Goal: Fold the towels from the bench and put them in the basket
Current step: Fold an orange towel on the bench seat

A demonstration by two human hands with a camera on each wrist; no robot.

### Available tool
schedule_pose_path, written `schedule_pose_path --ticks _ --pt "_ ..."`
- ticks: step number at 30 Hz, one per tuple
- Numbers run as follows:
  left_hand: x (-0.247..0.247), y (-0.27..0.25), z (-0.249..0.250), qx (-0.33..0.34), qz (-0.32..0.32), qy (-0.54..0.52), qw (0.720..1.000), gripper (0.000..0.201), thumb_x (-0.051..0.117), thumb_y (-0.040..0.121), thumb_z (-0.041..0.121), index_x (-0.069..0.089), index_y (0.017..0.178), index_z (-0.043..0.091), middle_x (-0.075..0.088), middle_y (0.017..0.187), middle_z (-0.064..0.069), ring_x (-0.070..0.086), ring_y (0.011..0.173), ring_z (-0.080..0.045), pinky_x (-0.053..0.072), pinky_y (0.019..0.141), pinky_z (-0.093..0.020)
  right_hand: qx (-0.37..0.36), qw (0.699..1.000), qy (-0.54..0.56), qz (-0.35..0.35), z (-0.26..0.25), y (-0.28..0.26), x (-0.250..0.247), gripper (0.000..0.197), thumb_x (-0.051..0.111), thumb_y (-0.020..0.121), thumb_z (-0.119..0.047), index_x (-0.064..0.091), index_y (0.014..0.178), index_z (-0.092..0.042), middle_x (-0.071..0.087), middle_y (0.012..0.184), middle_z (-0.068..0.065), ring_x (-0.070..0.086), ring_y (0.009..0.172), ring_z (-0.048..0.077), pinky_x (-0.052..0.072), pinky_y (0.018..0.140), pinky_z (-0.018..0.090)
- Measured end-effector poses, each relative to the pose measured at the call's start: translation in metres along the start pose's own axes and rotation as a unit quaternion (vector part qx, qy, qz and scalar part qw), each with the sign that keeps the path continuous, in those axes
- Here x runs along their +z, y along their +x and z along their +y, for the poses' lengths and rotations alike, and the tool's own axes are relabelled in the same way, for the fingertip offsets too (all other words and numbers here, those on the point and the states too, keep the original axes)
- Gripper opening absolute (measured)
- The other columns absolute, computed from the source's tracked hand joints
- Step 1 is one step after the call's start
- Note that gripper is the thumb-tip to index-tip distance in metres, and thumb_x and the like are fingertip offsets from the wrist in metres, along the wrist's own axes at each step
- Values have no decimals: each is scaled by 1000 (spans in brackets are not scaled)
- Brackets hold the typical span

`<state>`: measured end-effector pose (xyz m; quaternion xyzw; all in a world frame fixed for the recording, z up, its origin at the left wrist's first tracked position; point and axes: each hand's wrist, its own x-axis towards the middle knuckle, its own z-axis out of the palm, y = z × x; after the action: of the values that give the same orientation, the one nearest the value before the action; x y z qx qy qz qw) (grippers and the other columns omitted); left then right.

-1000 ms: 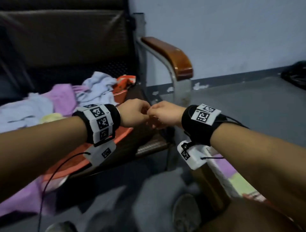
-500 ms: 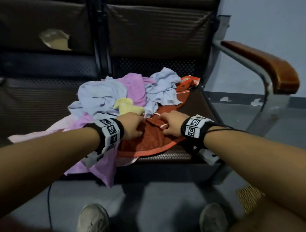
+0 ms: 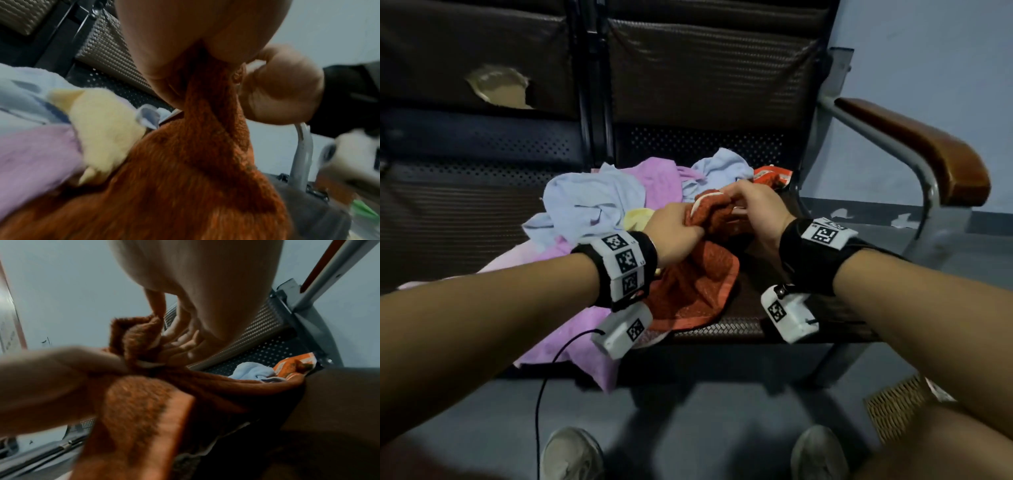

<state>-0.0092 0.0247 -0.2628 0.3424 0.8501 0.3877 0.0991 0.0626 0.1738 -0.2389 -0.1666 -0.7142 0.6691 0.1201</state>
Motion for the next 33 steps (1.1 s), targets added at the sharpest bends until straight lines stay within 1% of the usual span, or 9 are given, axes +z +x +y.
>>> schedule_pose_path --ticks 2,4,6,11,13,17,22,26,33 --pt "-11 4 16 -29 12 -107 994 9 58 76 13 66 76 12 66 77 -5 62 75 -23 49 70 -30 -32 998 -58 16 1 0 -13 25 47 92 -6 69 95 -19 71 90 6 67 75 16 54 61 24" --pt "-20 1 38 -20 35 -197 980 30 53 69 19 71 84 1 71 81 -11 67 79 -25 54 77 -42 -51 971 -229 -44 7 -3 -24 27 56 91 -3 67 107 -20 72 104 6 69 98 15 57 85 31" --pt "-26 -4 58 13 12 -287 958 24 51 73 12 74 67 10 71 65 0 68 63 -13 53 61 -30 -9 930 -352 -106 14 -8 -28 23 61 90 -6 67 112 -12 72 110 15 68 108 28 53 98 44" --pt "-39 -1 64 -17 41 -234 971 18 55 62 27 54 46 21 49 51 9 47 53 -13 41 60 -31 -63 853 -511 -91 11 -21 -38 25 64 88 -19 64 113 -16 68 115 12 64 108 31 49 90 32" --pt "-42 4 57 -10 63 -94 993 20 59 60 36 65 76 25 64 75 6 61 75 -17 52 77 -36 -92 850 -517 -46 2 -24 -43 40 59 86 -13 60 126 -21 65 124 13 59 117 32 47 98 37" --pt "-33 2 59 154 -41 12 987 103 76 55 31 31 148 17 55 131 -8 55 123 -23 45 106 -40 -175 872 -457 -2 -17 -28 -35 39 58 84 -11 63 121 -19 68 117 13 62 113 32 46 98 43" --pt "-14 -1 56 169 -52 66 982 49 83 67 20 54 106 18 66 94 4 65 92 -19 49 82 -31 -182 891 -414 -44 -21 -41 -35 20 68 81 -22 70 101 -19 73 98 4 67 97 23 52 88 38" --pt "-19 -2 46 142 -12 78 987 22 70 72 19 49 68 28 56 66 17 57 69 -14 36 62 -17 -41 913 -391 -107 -2 -37 -59 36 77 75 -22 63 108 -20 72 98 4 69 92 25 56 84 37" --pt "-29 -3 47 55 102 -116 987 21 61 70 27 64 90 20 69 83 7 67 87 -18 51 79 -32 -20 794 -603 -78 22 -21 -73 34 62 89 -25 63 122 -13 68 120 13 62 111 32 48 96 36"
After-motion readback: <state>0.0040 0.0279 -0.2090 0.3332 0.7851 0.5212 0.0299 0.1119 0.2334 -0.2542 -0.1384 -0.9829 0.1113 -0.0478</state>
